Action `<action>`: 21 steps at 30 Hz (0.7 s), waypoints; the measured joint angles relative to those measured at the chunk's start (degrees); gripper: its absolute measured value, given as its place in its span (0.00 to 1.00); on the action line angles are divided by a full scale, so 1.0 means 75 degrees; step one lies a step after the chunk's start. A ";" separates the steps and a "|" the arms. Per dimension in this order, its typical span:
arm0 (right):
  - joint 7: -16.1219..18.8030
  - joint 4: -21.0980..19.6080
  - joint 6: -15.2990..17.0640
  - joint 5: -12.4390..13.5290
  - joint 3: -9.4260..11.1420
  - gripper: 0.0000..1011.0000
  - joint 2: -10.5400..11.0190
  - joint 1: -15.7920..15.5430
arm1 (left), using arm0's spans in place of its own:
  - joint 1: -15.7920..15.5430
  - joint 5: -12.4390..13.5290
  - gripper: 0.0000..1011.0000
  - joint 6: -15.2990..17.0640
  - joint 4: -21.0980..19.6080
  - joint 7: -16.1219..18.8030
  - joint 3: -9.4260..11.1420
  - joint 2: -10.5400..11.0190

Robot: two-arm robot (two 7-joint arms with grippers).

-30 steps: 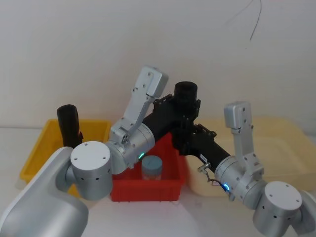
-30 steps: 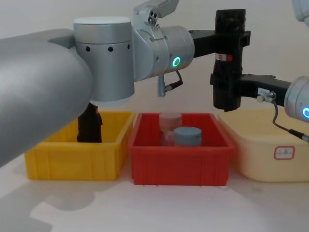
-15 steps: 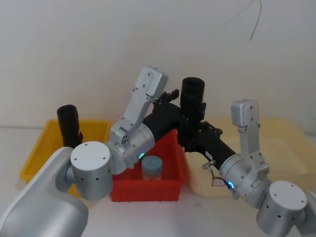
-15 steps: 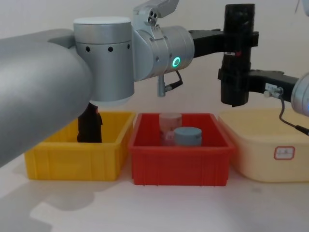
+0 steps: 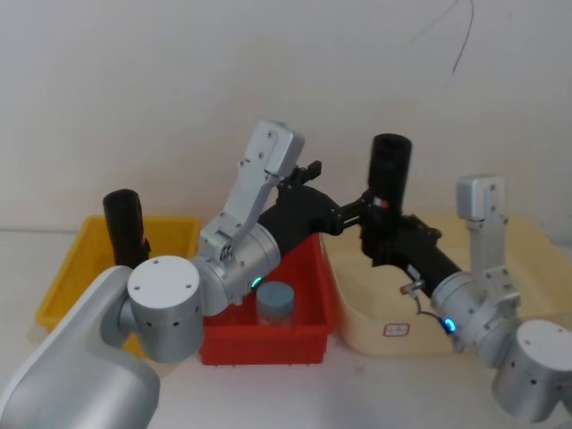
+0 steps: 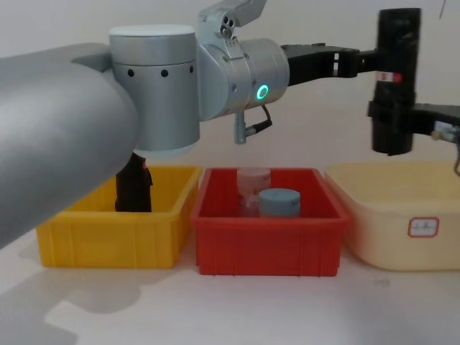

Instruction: Pick up the garbage bag with the one hand and transfer it to the other hand.

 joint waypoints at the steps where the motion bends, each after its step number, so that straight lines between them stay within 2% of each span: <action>1: -0.0057 0.0035 0.0022 0.0000 0.0070 0.50 0.0028 0.0018 | 0.0000 0.0000 0.99 0.0000 0.0000 0.0000 0.0000 0.0000; 19: -0.0841 0.0581 0.0389 -0.0118 0.1028 0.50 0.0496 0.0343 | 0.0000 0.0000 0.99 0.0000 0.0000 0.0001 0.0000 0.0000; 21: -0.0919 0.0623 0.0426 -0.0145 0.1104 0.53 0.0550 0.0374 | 0.0000 0.0000 0.99 0.0000 0.0001 0.0000 0.0000 0.0000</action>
